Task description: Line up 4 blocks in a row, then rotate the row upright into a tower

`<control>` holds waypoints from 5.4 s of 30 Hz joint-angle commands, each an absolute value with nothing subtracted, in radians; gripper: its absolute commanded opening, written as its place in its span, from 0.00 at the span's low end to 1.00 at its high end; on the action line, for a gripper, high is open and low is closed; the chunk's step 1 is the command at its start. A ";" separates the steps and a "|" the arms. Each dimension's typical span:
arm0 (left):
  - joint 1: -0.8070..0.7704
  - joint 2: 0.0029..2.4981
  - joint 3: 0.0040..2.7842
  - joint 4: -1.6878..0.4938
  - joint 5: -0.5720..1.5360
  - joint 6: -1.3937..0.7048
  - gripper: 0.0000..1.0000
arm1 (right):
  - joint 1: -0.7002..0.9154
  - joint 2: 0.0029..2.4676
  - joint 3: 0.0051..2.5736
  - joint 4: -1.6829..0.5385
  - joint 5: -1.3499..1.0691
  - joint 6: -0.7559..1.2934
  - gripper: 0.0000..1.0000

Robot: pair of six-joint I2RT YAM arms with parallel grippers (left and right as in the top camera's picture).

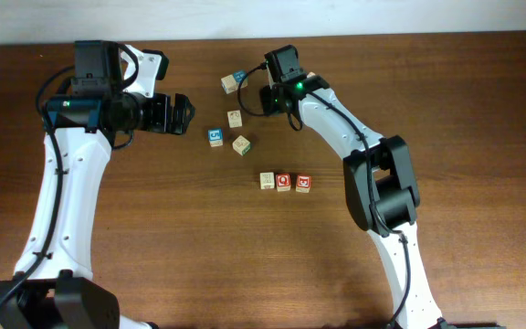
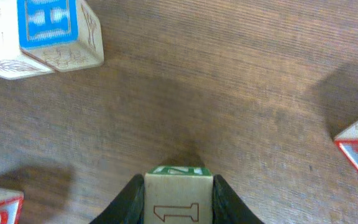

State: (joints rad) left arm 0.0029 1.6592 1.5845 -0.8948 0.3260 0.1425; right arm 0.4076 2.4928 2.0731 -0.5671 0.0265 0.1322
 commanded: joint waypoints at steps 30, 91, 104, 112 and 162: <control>0.003 1.657 1.601 -0.896 0.337 0.159 0.99 | 0.412 2.050 1.457 -0.969 -0.012 0.558 0.46; 0.003 1.657 1.601 -0.896 0.337 0.159 0.99 | 0.426 1.953 1.312 -0.708 -0.078 0.639 0.05; 0.003 1.657 1.601 -0.896 0.336 0.159 0.99 | 0.509 1.943 1.511 -0.670 -0.104 0.398 0.22; 0.002 1.657 1.601 -0.896 0.337 0.159 0.99 | 0.609 2.053 1.511 -0.511 -0.101 0.510 0.18; 0.003 1.657 1.601 -0.896 0.336 0.159 0.99 | 0.460 2.023 1.447 -0.745 -0.080 0.442 0.05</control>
